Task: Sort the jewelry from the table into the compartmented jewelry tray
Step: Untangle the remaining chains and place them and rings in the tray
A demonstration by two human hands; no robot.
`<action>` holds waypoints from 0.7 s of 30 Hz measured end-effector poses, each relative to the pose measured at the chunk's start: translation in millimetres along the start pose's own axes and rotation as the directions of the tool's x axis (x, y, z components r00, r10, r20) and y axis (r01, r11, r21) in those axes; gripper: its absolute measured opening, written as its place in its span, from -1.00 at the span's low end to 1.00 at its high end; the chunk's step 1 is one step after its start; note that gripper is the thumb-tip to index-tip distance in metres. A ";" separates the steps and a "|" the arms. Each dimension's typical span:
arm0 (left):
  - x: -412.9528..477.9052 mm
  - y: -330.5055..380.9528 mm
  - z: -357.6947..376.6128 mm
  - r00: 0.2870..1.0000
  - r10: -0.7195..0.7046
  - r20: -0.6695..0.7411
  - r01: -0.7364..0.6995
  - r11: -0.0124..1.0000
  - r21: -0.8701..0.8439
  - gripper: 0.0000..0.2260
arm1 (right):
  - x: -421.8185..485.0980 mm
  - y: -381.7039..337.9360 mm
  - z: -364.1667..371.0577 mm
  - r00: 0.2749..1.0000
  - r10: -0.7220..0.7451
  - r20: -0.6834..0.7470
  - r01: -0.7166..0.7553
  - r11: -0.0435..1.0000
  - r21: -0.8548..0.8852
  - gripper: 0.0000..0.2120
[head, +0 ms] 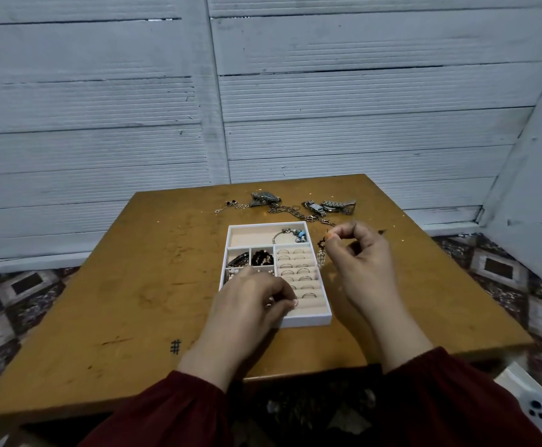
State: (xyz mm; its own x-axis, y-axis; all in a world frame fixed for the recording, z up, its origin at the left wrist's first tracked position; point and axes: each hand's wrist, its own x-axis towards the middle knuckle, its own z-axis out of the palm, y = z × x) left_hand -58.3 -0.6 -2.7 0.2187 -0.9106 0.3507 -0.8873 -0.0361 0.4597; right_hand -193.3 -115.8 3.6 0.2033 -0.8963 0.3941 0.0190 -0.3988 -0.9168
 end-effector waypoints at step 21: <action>4.0 0.3 5.5 0.987 0.142 0.072 -0.154 0.969 0.192 -0.85 | -2.1 -2.0 0.3 1.000 0.011 0.017 -0.010 0.999 -0.035 -0.84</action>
State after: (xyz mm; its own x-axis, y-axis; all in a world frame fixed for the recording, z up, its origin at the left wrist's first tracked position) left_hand -59.8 -6.5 -5.6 0.0605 -0.9338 0.3527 -0.9716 0.0259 0.2353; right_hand -193.5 -113.1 4.6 0.2198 -0.8972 0.3831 -0.0170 -0.3961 -0.9180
